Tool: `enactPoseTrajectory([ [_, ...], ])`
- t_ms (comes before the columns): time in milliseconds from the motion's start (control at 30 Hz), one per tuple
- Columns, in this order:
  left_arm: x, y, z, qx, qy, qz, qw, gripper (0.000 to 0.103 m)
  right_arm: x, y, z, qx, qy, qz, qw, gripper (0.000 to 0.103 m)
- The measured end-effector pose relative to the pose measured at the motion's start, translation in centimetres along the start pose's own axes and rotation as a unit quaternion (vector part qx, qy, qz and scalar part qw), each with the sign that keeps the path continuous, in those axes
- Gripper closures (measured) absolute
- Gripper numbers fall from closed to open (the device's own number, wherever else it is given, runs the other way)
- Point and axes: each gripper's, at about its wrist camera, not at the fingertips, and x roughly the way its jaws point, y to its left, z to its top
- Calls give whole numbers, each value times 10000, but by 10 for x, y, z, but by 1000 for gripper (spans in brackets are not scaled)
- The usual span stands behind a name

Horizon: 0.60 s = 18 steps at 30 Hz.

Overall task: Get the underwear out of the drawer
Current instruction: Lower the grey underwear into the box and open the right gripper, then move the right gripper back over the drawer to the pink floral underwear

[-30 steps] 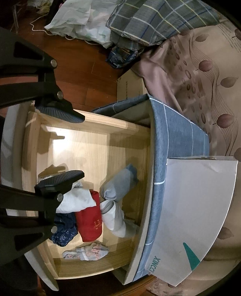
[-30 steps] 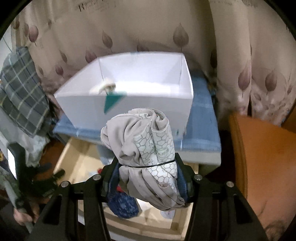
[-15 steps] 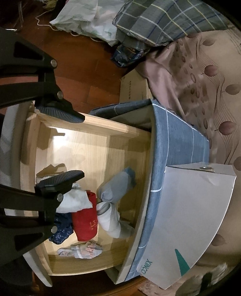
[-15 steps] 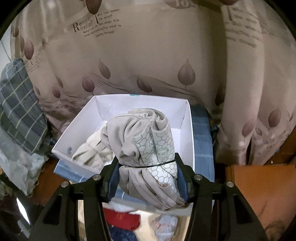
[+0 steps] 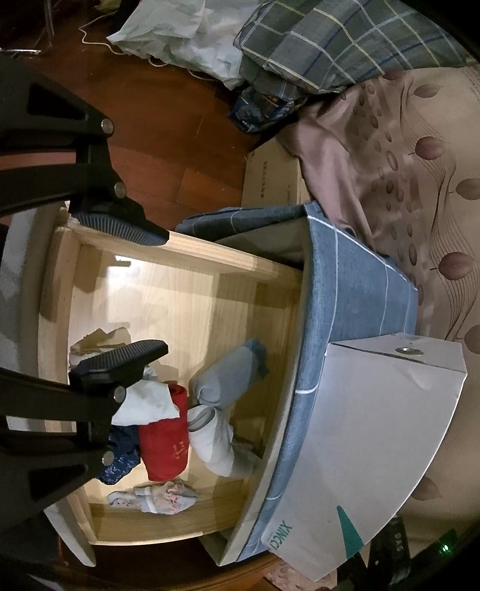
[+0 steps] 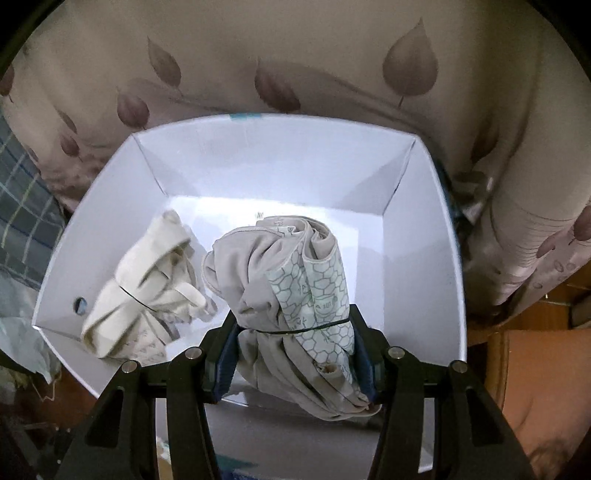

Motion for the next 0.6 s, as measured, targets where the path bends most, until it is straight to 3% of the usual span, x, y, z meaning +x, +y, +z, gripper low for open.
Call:
enactPoseTrajectory([
  [333,0,0,0,8,10,6,10000,49,13,-7,4,129,379,-17,9992,49],
  [600,2,-2,0,26,34,4,10000,49,-15,-8,0,131,3,80,9999,47],
])
